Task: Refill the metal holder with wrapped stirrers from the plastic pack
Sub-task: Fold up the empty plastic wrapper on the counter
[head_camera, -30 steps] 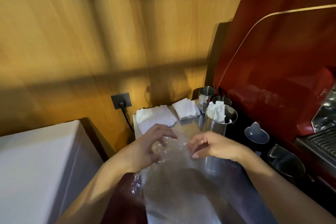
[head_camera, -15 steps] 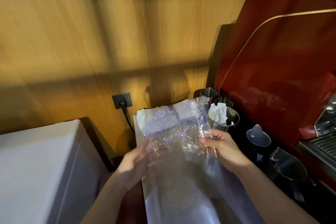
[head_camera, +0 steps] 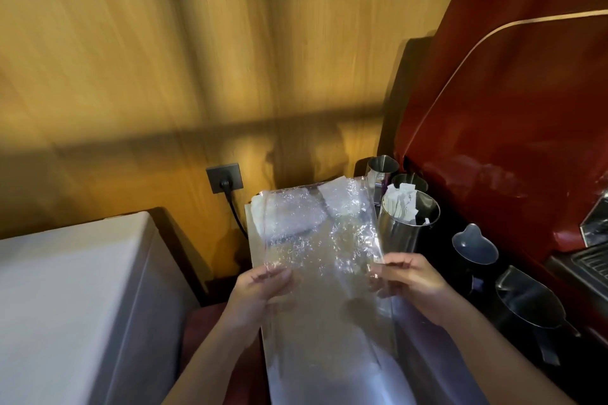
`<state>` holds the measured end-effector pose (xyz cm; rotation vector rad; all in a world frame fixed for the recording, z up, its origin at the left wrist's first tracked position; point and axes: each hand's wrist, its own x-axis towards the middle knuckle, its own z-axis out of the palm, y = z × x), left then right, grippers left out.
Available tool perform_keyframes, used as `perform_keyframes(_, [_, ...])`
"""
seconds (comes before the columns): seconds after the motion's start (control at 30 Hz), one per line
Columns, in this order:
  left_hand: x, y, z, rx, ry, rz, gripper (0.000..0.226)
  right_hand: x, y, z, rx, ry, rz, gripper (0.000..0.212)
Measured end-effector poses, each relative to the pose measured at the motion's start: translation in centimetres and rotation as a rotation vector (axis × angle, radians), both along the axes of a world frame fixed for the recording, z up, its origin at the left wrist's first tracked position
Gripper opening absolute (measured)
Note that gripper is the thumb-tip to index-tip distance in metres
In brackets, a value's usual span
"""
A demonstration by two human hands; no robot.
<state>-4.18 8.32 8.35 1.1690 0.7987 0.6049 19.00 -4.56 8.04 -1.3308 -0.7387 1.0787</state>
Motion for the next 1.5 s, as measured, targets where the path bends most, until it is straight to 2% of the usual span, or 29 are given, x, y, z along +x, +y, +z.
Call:
perform_keyframes(0.07, [-0.2, 0.2, 0.1, 0.043, 0.019, -0.003, 0.022, 0.2, -0.2, 0.1, -0.013, -0.026, 0.029, 0.019])
perform_keyframes(0.13, [-0.3, 0.3, 0.2, 0.105, 0.042, 0.003, 0.031, 0.3, -0.5, 0.1, -0.010, -0.048, 0.050, 0.016])
perform_keyframes(0.23, [-0.3, 0.4, 0.4, 0.192, 0.067, 0.003, 0.008, 0.6, -0.7, -0.4, 0.000, -0.081, 0.064, 0.025])
perform_keyframes(0.33, [-0.5, 0.5, 0.4, 0.286, 0.076, -0.051, 0.026, 1.0, -1.0, -1.0, -0.007, -0.094, 0.045, 0.033])
perform_keyframes(0.43, [-0.6, 0.5, 0.6, 0.343, 0.050, -0.066, 0.016, 1.2, -1.3, -1.4, -0.036, -0.041, 0.067, 0.022])
perform_keyframes(0.57, [-0.5, 0.3, 0.8, 0.370, -0.027, -0.059, 0.014, 1.5, -1.3, -1.8, -0.029, 0.125, 0.064, 0.024])
perform_keyframes(0.7, [-0.8, 0.1, 1.2, 0.452, -0.036, -0.100, 0.037, 1.6, -1.5, -1.9, 0.016, 0.134, 0.061, 0.016])
perform_keyframes(0.8, [-0.8, 0.0, 1.3, 0.500, -0.011, -0.109, 0.060, 1.5, -1.4, -2.2, 0.033, 0.210, 0.034, 0.024])
perform_keyframes(0.87, [-0.8, -0.1, 1.2, 0.508, 0.016, -0.088, 0.066, 1.2, -1.2, -2.3, 0.055, 0.255, 0.025, 0.030])
perform_keyframes(0.93, [-1.0, 0.0, 1.0, 0.515, 0.025, -0.087, 0.066, 0.9, -1.2, -2.1, 0.067, 0.312, 0.036, 0.023])
perform_keyframes(1.03, [-1.6, 0.3, 0.7, 0.448, -0.011, -0.108, 0.057, 0.4, -0.9, -1.3, 0.047, 0.281, 0.096, 0.015])
perform_keyframes(1.1, [-2.1, 0.1, 0.8, 0.323, -0.051, -0.156, 0.029, 0.1, -0.7, -1.2, 0.038, 0.204, 0.088, 0.009])
perform_keyframes(1.13, [-2.4, -0.1, 0.7, 0.234, -0.080, -0.185, 0.015, -0.1, -0.5, -1.3, 0.038, 0.170, 0.071, 0.013])
perform_keyframes(1.2, [-2.9, -0.3, 0.0, 0.130, -0.117, -0.213, 0.034, -0.5, -0.4, -1.6, 0.042, 0.105, 0.046, 0.026])
perform_keyframes(1.3, [-2.7, -0.7, -0.8, 0.076, -0.020, -0.194, 0.054, -1.1, -0.4, -2.0, 0.038, -0.007, 0.014, 0.048])
perform_keyframes(1.4, [-2.3, -0.9, -1.3, 0.141, 0.125, -0.126, 0.074, -1.3, 0.1, -2.4, 0.043, -0.051, -0.058, 0.074])
perform_keyframes(1.5, [-2.2, -0.7, -2.4, 0.037, 0.124, -0.004, 0.092, -1.5, 0.6, -2.7, 0.029, 0.118, -0.192, 0.066])
